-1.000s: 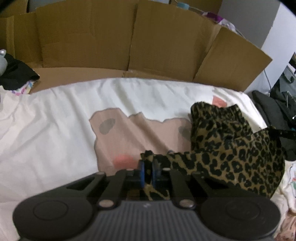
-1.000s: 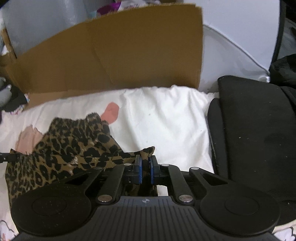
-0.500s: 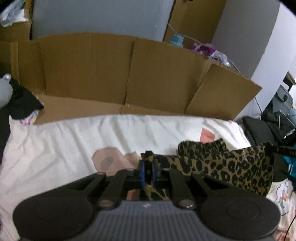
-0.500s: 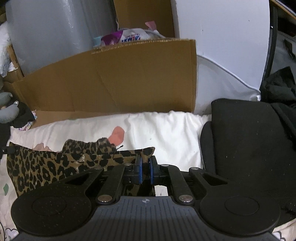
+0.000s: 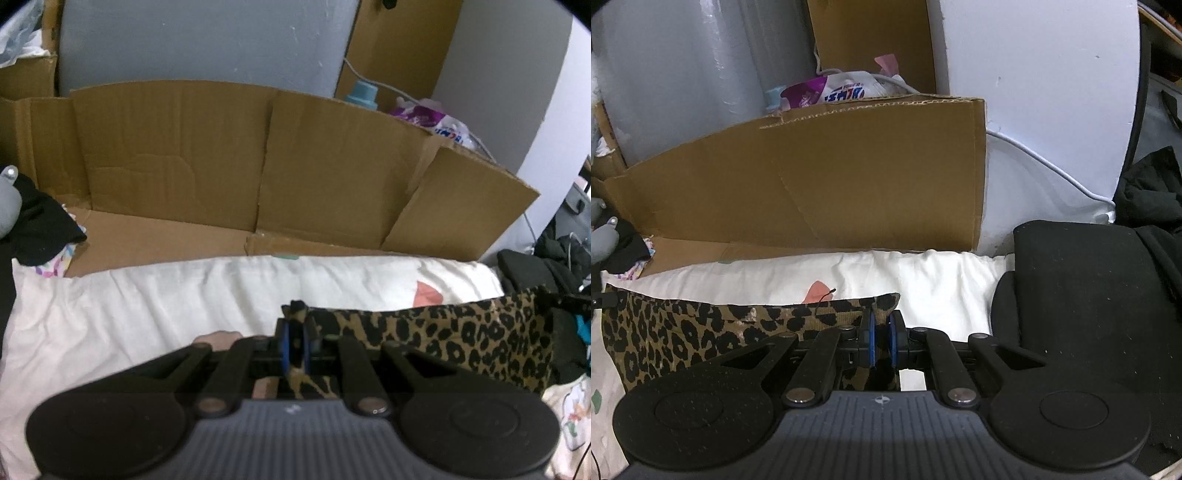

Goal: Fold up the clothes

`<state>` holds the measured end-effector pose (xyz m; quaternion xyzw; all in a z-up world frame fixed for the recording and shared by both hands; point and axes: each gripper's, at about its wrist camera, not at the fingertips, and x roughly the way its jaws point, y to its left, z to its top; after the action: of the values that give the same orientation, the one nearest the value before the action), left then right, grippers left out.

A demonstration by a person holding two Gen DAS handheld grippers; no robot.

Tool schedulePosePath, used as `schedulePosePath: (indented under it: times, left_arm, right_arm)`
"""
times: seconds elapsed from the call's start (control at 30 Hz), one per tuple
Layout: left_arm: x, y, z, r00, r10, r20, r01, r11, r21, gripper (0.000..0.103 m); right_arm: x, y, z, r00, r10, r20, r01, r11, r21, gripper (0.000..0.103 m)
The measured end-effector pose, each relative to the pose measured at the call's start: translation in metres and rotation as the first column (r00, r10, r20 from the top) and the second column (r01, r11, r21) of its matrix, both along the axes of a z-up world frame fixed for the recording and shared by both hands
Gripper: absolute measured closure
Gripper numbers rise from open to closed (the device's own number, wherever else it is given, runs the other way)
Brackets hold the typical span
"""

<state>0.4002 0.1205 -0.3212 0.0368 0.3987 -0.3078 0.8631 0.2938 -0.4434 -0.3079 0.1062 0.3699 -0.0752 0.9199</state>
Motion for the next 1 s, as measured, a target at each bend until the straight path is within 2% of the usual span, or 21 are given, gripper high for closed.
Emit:
schedulePosePath:
  times: [0.2,0.37,0.7,1.0]
  left_arm:
    - [0.012,-0.006,-0.017,1.0,0.009,-0.015,-0.008,0.999,0.031,0.095]
    - [0.021,-0.01,-0.033,0.999,0.015,-0.035,-0.013,0.998,0.056,0.095]
    - [0.018,-0.008,-0.032,0.999,0.03,-0.02,-0.029,0.998,0.06,0.095]
    - [0.028,-0.025,-0.046,1.0,0.027,-0.009,-0.026,0.996,0.083,0.095]
  right_arm:
    - [0.02,-0.006,-0.02,0.999,-0.021,-0.043,0.022,0.999,0.022,0.097]
    - [0.028,-0.003,-0.034,0.998,-0.018,-0.059,0.018,1.0,-0.001,0.097]
    - [0.034,-0.001,-0.033,0.999,-0.022,-0.033,0.022,1.0,-0.001,0.097]
    - [0.045,-0.003,-0.052,0.996,-0.06,-0.065,0.06,0.998,-0.005,0.097]
